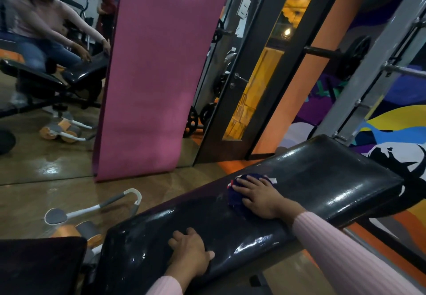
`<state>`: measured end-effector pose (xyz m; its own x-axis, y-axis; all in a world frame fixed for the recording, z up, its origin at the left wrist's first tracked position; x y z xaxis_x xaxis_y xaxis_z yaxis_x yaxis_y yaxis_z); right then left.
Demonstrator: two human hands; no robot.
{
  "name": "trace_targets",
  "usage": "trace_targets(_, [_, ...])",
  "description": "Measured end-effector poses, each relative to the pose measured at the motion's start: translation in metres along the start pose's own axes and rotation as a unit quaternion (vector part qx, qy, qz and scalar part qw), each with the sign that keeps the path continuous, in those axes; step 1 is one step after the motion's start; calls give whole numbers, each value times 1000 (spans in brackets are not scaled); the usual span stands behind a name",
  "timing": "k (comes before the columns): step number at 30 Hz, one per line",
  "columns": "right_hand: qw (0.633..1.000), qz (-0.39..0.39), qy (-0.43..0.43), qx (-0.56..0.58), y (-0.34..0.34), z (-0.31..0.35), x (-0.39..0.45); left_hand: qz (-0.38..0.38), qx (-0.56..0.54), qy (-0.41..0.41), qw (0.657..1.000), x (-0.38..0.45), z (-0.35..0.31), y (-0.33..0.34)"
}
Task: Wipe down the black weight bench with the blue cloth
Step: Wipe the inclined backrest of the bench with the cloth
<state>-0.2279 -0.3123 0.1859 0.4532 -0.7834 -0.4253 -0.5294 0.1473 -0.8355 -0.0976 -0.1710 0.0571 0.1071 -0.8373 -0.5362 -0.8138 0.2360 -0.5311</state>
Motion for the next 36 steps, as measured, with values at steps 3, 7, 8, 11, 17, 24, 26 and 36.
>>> trace_targets(3, [999,19,-27,8,-2,-30,-29,0,1,2,1000,0,0,0])
trace_targets(7, [994,-2,113,2,-24,-94,-17,-2,1,-3,1000,0,-1,0])
trace_targets(8, [990,-2,137,6,-26,-95,-7,0,0,-5,1000,0,-1,0])
trace_targets(11, [990,3,136,31,-26,-59,24,3,5,-15,1000,-1,-2,-1])
trace_targets(17, [998,33,-47,17,-2,21,15,7,24,-13,1000,-2,-1,-2])
trace_targets(24, [996,3,78,32,-25,-21,23,9,9,-16,1000,-1,-1,-2])
trace_targets(26, [998,6,52,21,-12,13,30,12,7,-21,1000,0,0,-1])
trace_targets(36, [998,27,53,30,-19,-15,15,12,4,-15,1000,0,0,-2])
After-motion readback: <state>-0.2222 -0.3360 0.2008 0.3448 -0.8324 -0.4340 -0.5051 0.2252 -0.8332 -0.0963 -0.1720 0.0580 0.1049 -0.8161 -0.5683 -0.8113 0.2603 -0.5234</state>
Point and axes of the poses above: each hand's wrist, its own x-axis towards the middle knuckle, its own y-axis out of the palm, z = x × y, the point moved 10 cm from there along x, towards the middle knuckle, and after that the axes turned 15 degrees about z, right-handed, at the moved point
